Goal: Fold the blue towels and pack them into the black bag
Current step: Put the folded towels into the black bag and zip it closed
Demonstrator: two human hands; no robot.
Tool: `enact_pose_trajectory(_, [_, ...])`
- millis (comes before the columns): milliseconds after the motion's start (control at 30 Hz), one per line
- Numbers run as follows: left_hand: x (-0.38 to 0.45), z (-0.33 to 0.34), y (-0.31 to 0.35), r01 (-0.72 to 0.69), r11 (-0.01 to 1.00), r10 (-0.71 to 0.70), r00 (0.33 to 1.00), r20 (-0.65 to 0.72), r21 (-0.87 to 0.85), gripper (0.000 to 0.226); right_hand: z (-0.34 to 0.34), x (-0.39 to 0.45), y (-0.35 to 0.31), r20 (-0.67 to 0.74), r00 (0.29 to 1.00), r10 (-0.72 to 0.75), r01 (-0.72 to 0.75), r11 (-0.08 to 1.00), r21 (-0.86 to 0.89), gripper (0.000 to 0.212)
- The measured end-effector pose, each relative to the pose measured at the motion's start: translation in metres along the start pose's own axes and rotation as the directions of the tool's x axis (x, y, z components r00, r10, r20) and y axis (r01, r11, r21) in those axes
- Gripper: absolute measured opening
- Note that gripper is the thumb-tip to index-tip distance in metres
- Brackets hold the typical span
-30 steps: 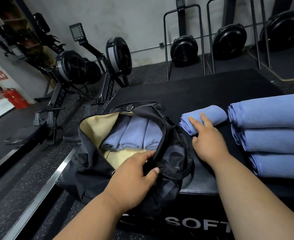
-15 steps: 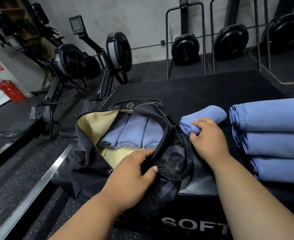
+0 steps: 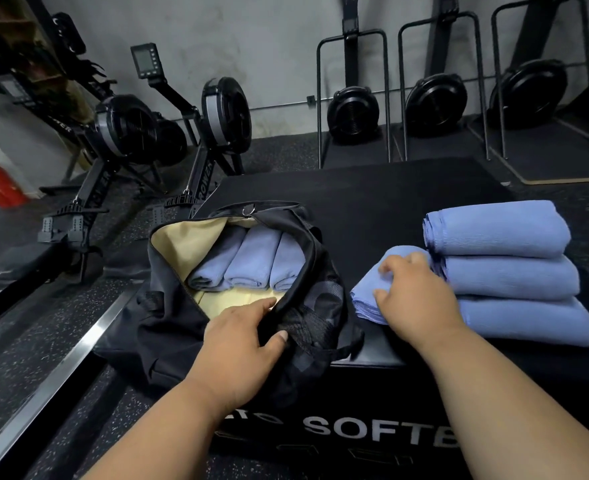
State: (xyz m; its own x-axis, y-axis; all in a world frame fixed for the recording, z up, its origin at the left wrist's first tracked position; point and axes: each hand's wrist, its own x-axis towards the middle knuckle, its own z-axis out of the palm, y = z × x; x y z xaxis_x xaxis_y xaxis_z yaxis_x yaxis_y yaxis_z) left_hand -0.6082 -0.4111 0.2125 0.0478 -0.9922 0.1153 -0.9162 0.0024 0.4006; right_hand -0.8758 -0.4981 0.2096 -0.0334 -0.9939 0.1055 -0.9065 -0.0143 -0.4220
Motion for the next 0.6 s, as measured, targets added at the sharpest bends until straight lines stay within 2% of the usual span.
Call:
enact_pose_trajectory(100, [-0.005,0.001,0.000,0.003,0.999,-0.004,0.999,0.038,0.045,0.062,0.001,-0.008,-0.006,0.016,0.997,0.077,-0.076,0.995,-0.057,0.059])
enact_pose_trajectory(200, [-0.011,-0.001,0.004,0.002,0.999,-0.005,0.999,0.048,0.053,0.054,0.000,-0.010,-0.007,0.049,0.988,0.143,-0.139,0.987,-0.085,0.067])
enact_pose_trajectory(300, [-0.013,-0.004,0.004,-0.005,0.999,0.003,0.999,0.051,0.035,0.054,0.000,-0.005,-0.006,0.171,0.966,0.194,-0.175,0.977,-0.119,0.078])
enact_pose_trajectory(467, [-0.015,-0.005,-0.002,-0.028,0.999,0.026,0.997,0.069,0.029,0.060,0.003,0.000,-0.010,0.103,0.985,0.137,-0.137,0.991,-0.001,0.071])
enact_pose_trajectory(600, [-0.011,-0.006,-0.015,-0.028,0.995,0.021,0.997,0.073,0.095,0.080,0.003,0.001,-0.015,0.008,0.996,0.088,-0.088,0.983,0.159,0.071])
